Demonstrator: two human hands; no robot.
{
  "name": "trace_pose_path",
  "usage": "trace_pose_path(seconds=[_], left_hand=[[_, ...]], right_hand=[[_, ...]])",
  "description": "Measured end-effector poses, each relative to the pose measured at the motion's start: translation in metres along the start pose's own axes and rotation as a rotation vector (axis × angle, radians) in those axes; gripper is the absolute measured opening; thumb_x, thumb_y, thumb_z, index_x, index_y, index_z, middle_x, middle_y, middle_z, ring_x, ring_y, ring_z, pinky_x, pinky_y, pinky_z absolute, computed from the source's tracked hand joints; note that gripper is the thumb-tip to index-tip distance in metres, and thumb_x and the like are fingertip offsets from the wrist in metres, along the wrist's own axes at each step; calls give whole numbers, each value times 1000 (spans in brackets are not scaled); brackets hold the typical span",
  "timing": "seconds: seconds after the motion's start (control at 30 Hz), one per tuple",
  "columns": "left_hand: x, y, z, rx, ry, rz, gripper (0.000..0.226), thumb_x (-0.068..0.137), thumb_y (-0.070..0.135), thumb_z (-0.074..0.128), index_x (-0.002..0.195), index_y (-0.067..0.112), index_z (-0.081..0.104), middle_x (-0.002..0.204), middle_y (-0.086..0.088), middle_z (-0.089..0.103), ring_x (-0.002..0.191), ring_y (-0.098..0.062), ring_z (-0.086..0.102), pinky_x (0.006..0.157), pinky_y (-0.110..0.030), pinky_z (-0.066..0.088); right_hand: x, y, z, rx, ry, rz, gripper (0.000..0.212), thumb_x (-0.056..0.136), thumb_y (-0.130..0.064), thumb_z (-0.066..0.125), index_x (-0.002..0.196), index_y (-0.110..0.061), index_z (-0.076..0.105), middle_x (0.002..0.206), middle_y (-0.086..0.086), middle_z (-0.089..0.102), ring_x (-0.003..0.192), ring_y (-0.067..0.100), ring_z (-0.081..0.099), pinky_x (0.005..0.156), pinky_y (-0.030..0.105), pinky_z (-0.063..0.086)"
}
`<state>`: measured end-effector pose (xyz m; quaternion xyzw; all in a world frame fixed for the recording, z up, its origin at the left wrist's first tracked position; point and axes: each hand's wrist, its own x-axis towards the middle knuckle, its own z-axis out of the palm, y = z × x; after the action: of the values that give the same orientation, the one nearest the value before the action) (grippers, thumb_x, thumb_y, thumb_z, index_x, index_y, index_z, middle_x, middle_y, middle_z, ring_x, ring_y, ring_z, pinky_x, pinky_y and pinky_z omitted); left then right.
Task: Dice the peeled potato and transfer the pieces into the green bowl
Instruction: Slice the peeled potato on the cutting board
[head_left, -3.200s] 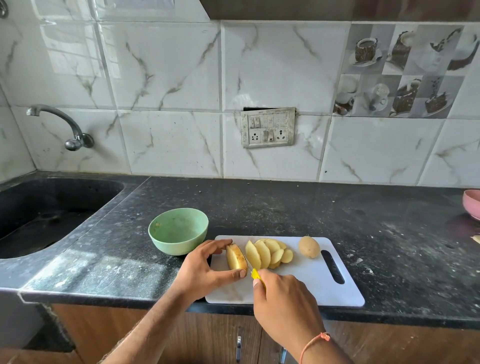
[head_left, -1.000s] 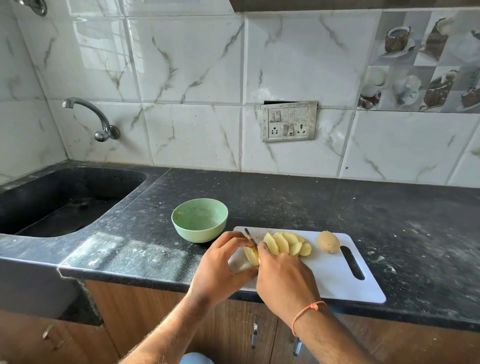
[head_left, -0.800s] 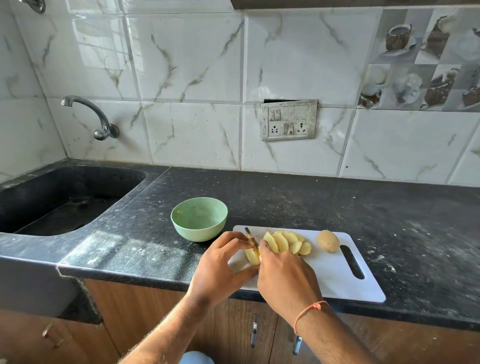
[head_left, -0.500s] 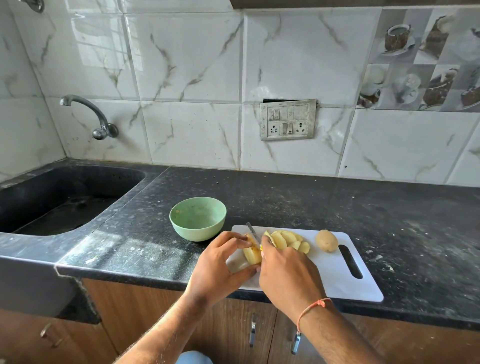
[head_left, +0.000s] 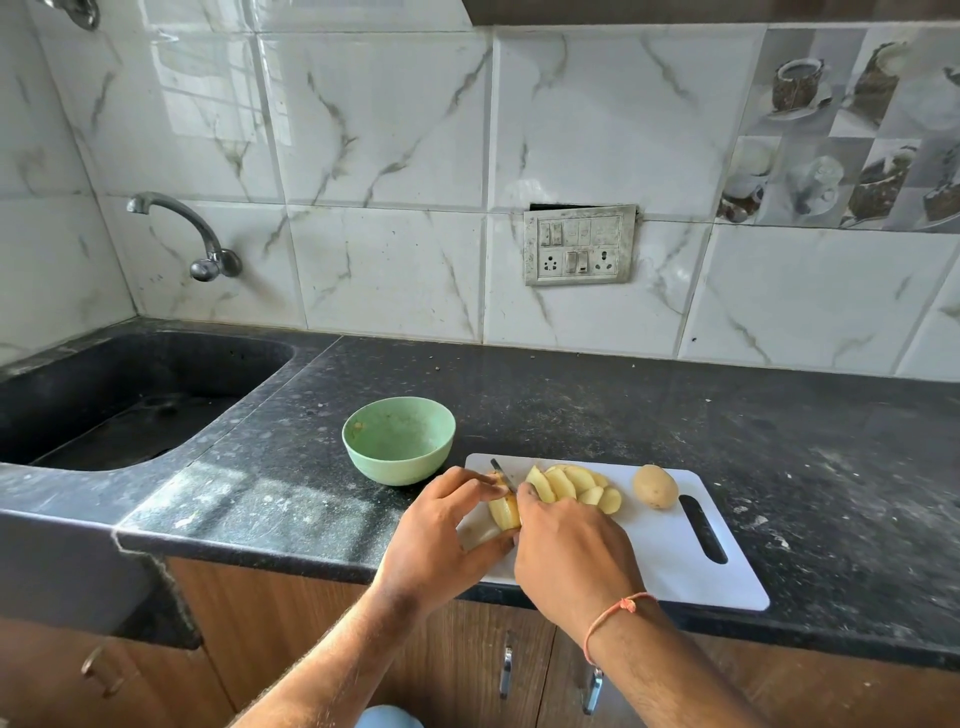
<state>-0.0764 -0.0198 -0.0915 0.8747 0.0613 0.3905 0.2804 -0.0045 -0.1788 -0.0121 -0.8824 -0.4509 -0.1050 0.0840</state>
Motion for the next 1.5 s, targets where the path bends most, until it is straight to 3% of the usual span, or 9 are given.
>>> trace_pose_path(seconds=[0.1, 0.4, 0.57, 0.7, 0.77, 0.9, 1.17, 1.33, 1.5], left_hand=[[1, -2, 0, 11, -6, -4, 39, 86, 40, 81, 121, 28, 71, 125, 19, 63, 120, -7, 65, 94, -34, 57], [0, 1, 1, 38, -32, 17, 41, 88, 48, 79, 123, 28, 71, 126, 20, 62, 121, -4, 63, 97, -31, 55], [2, -2, 1, 43, -49, 31, 41, 90, 47, 76, 126, 27, 69, 127, 18, 61, 120, -6, 63, 95, -34, 57], [2, -2, 0, 49, -54, 45, 40, 90, 44, 73, 126, 28, 68, 127, 17, 61, 121, -5, 62, 94, -35, 57], [1, -3, -1, 58, -49, 45, 40, 91, 46, 75, 126, 29, 68, 127, 17, 61, 121, -4, 62, 94, -34, 57], [1, -3, 1, 44, -31, 44, 40, 89, 45, 84, 122, 29, 69, 125, 18, 62, 119, -4, 64, 93, -31, 57], [2, -5, 0, 30, -37, 30, 39, 89, 50, 77, 122, 33, 67, 122, 18, 61, 116, -5, 65, 91, -37, 58], [1, -6, 2, 29, -36, 32, 39, 88, 47, 84, 120, 32, 68, 123, 19, 61, 116, -6, 65, 88, -38, 59], [2, -7, 1, 28, -18, 32, 40, 88, 53, 80, 118, 28, 70, 120, 17, 62, 111, -5, 66, 87, -35, 59]], right_hand=[[8, -4, -2, -4, -37, 15, 47, 100, -14, 42, 147, -20, 45, 106, 7, 72, 97, 29, 69, 64, 34, 46], [-10, 7, -3, 28, -47, -14, 49, 102, -16, 44, 151, -19, 38, 104, 6, 71, 93, 27, 68, 64, 35, 49], [1, 5, -4, 49, -62, 21, 34, 102, -20, 49, 135, -21, 54, 98, 5, 71, 81, 24, 63, 60, 31, 44], [12, 1, -5, 95, -109, 45, 27, 101, -20, 52, 128, -22, 58, 101, 6, 70, 91, 27, 67, 63, 33, 43], [7, 3, -7, 107, -100, 15, 27, 100, -19, 51, 127, -22, 58, 94, 5, 68, 82, 26, 63, 59, 31, 41], [-13, 14, -8, 98, -80, -36, 29, 98, -11, 44, 123, -22, 55, 69, -4, 43, 62, 17, 45, 47, 27, 30], [9, 5, -10, 135, -137, 1, 22, 102, -21, 50, 121, -20, 60, 96, 6, 68, 88, 27, 65, 63, 33, 44], [-23, 19, -7, 115, -87, -46, 29, 99, -10, 45, 125, -22, 53, 70, -4, 42, 65, 18, 45, 47, 26, 31], [-13, 15, -8, 122, -84, -61, 25, 98, -12, 46, 118, -21, 57, 69, -4, 41, 70, 23, 48, 47, 28, 27]])
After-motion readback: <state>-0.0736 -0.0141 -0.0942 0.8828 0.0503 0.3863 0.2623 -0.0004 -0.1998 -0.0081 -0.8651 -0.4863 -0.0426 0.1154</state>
